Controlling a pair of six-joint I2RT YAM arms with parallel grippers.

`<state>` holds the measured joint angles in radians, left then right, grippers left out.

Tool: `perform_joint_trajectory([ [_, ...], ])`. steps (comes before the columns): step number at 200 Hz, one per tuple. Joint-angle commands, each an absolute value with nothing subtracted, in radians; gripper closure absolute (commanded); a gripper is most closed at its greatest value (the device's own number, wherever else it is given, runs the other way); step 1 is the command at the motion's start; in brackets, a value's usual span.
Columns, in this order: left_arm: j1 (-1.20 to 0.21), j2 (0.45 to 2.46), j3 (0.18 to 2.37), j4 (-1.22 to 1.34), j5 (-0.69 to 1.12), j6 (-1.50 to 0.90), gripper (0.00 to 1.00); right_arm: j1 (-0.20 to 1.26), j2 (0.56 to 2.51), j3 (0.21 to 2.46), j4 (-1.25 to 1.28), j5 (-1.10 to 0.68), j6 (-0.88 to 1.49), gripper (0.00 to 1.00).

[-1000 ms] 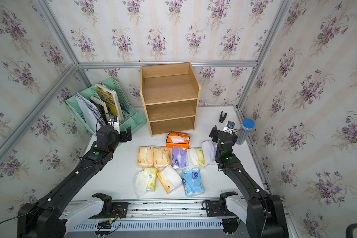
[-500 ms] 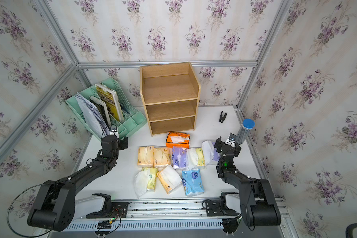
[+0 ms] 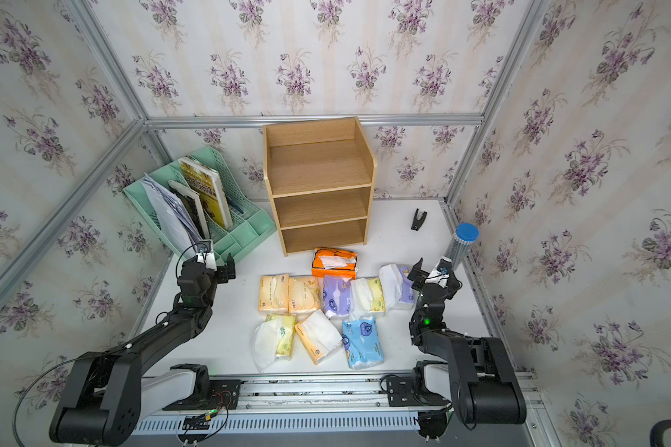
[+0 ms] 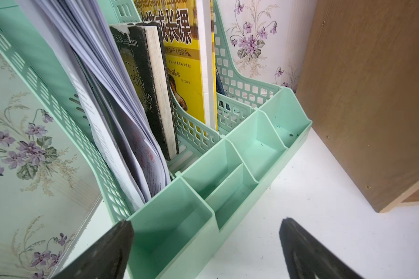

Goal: Remove the tissue boxes from the shelf
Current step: Reset both arms

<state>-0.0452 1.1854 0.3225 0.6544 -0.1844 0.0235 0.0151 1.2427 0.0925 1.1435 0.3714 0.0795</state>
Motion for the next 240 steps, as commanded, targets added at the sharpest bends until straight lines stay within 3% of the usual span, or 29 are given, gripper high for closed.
perform_joint_trajectory([
  [1,-0.035,1.227,0.281,0.764,-0.174,0.005,0.01,0.015,1.288,0.065,1.336,0.269,0.12,0.0],
  [80,-0.006,1.471,0.35,0.849,-0.047,0.018,0.01,0.002,1.424,0.093,1.407,0.213,0.126,0.0],
  [119,-0.012,1.494,0.44,0.706,-0.038,0.028,0.01,0.002,1.552,0.095,1.547,0.131,0.085,0.0],
  [133,-0.012,1.494,0.441,0.704,-0.038,0.028,0.01,0.002,1.504,0.117,1.429,0.13,0.093,0.0],
  [148,-0.012,1.494,0.441,0.704,-0.039,0.029,0.01,0.003,1.544,0.107,1.514,0.129,0.085,0.0],
  [219,-0.017,1.494,0.443,0.701,-0.045,0.033,0.01,0.006,1.53,0.175,1.365,0.089,0.071,0.0],
  [240,-0.02,1.496,0.445,0.699,-0.049,0.035,0.01,0.006,1.536,0.216,1.288,-0.01,0.029,0.0],
])
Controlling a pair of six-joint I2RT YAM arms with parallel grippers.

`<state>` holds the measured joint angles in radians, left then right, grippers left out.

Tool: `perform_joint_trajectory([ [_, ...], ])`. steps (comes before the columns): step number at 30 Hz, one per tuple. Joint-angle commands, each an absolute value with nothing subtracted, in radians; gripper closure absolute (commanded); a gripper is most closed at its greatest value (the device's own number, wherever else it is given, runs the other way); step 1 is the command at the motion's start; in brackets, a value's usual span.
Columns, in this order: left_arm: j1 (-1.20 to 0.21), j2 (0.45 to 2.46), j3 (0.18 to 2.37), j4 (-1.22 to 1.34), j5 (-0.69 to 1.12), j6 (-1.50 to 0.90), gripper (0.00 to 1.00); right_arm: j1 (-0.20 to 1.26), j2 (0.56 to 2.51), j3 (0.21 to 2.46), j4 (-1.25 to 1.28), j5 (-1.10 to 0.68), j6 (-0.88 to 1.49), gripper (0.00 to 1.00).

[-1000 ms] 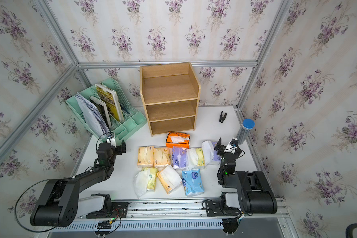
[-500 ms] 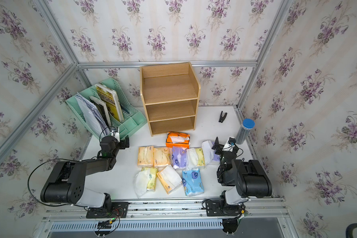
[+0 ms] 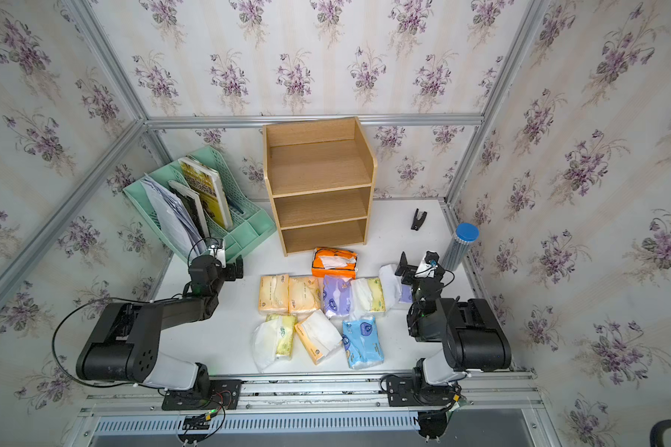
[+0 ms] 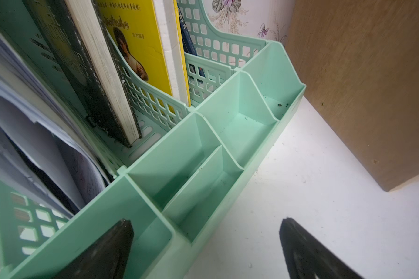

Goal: Remove the tissue boxes from the shelf
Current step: Reset both arms

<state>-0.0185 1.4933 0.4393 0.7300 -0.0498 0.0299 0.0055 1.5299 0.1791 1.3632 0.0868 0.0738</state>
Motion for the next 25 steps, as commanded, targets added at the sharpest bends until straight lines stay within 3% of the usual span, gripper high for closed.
perform_joint_trajectory([
  [1,-0.02,1.497,0.445,0.699,-0.049,0.034,0.01,0.006,1.536,0.218,1.284,-0.017,0.026,0.0],
  [25,-0.02,1.499,0.449,0.695,-0.048,0.036,0.01,0.011,1.536,0.224,1.267,-0.031,0.014,0.0],
])
